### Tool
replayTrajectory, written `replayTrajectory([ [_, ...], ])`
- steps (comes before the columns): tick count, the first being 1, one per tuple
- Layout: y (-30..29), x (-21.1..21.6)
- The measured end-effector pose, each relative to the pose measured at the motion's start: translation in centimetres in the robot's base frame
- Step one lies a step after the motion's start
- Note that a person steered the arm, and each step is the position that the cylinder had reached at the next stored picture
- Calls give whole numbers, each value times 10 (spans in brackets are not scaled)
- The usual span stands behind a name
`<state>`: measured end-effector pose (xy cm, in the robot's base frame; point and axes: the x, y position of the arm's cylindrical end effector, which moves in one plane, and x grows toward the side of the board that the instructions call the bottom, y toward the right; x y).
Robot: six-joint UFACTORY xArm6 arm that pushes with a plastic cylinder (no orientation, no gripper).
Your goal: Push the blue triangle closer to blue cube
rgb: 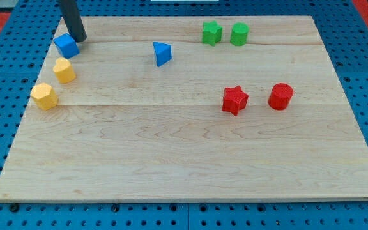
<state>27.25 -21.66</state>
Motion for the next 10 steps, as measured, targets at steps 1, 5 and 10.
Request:
replayTrajectory([
  [1,51,8],
  [5,186,23],
  [10,54,19],
])
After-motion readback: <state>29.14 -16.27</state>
